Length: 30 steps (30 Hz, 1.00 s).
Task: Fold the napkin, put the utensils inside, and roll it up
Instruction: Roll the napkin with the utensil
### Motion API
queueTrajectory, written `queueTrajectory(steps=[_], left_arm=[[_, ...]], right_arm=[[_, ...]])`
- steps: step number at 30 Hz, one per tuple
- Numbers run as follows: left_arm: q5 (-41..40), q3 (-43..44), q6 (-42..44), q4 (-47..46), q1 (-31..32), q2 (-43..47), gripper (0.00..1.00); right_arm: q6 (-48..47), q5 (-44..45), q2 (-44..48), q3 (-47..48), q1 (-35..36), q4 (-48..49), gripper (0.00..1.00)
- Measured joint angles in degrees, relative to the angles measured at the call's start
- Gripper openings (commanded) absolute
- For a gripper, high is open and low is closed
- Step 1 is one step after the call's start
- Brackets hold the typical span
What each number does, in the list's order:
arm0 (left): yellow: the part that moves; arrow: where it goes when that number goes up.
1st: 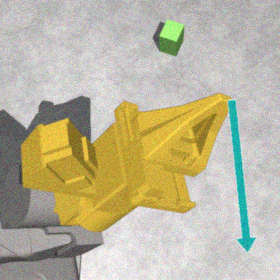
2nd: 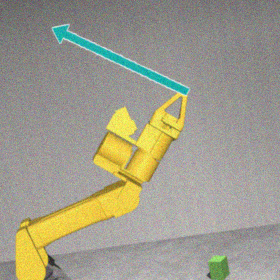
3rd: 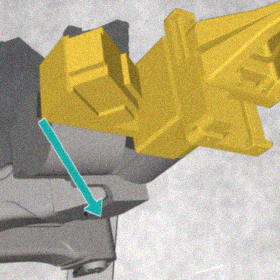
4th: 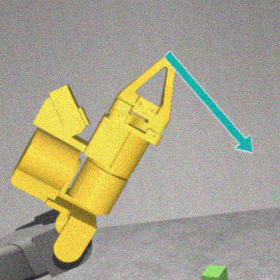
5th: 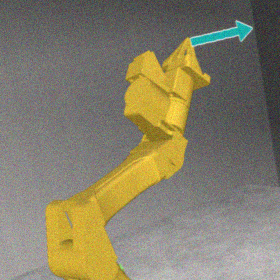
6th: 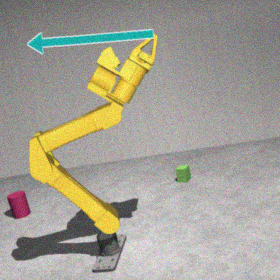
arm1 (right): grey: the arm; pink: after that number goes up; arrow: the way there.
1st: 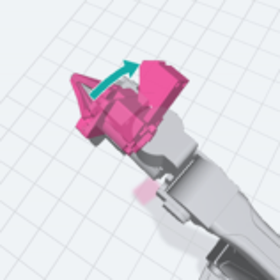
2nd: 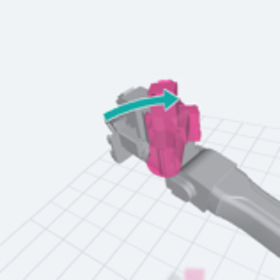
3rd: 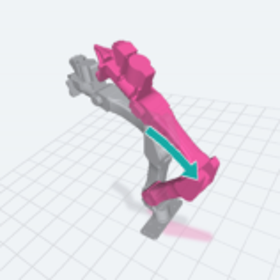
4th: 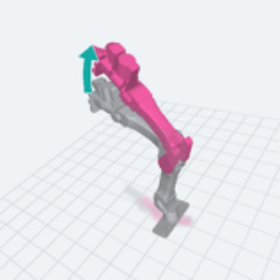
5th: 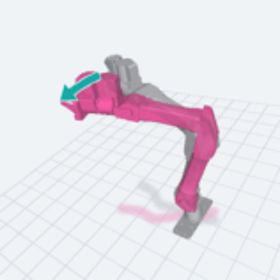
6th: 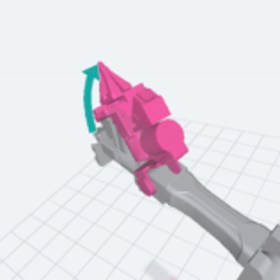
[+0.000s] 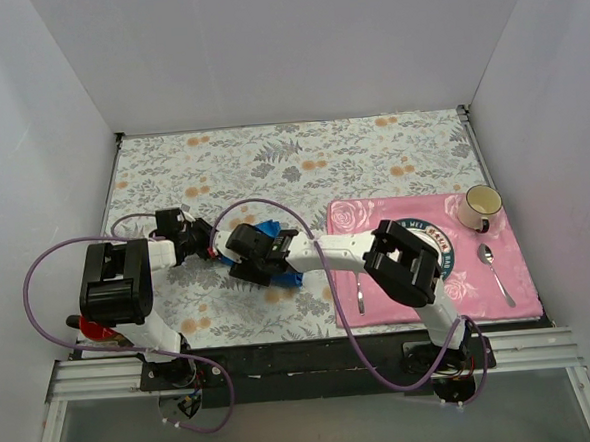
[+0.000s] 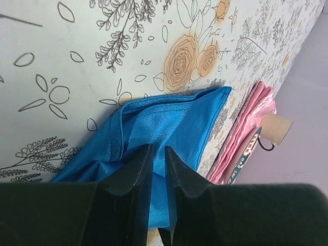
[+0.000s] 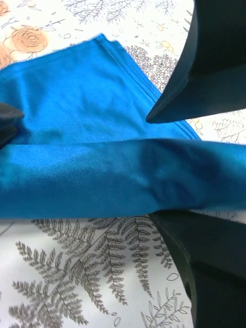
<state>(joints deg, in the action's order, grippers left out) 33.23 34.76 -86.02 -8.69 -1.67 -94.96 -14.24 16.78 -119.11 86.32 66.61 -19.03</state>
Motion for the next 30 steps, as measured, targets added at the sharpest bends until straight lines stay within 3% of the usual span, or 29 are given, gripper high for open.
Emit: queueTrajectory(steps=[1,4,7,9,11,15,19,26,30], left_arm=[[-0.07,0.26,0.28,0.48,0.0,0.0,0.18],[-0.28,1.29,1.11,2.1,0.0,0.02,0.28],[-1.22,3.21,2.4,5.07,0.04,0.68,0.3],[-2.56,4.26,3.34,7.3,0.02,1.7,0.41],[-4.63,5.86,4.74,10.49,0.02,3.32,0.56],[-9.22,10.45,6.29,16.09,0.04,8.17,0.6],[-12.57,13.62,7.04,18.67,1.68,13.25,0.55],[-6.71,9.03,4.09,16.06,5.86,14.29,0.47],[-3.63,6.47,1.81,13.9,6.82,11.32,0.47]], right_arm=[[0.02,0.87,-0.11,-0.24,0.02,0.42,0.58],[1.03,1.14,-0.15,-1.07,-0.04,1.57,0.5],[3.34,-1.44,0.24,-2.54,-0.7,3.87,0.39],[5.25,-4.76,0.55,-3.34,-1.84,5.2,0.26],[7.54,-9.79,0.68,-3.74,-3.67,6.14,0.22],[13.05,-21.16,0.55,-3.74,-8.35,7.34,0.21],[19.34,-34.56,-0.48,-4.5,-13.46,9.86,0.24],[31.3,-55.39,-3.76,-8.76,-20.55,20.9,0.37],[35.95,-62.4,-5.4,-10.05,-22.32,25.94,0.4]])
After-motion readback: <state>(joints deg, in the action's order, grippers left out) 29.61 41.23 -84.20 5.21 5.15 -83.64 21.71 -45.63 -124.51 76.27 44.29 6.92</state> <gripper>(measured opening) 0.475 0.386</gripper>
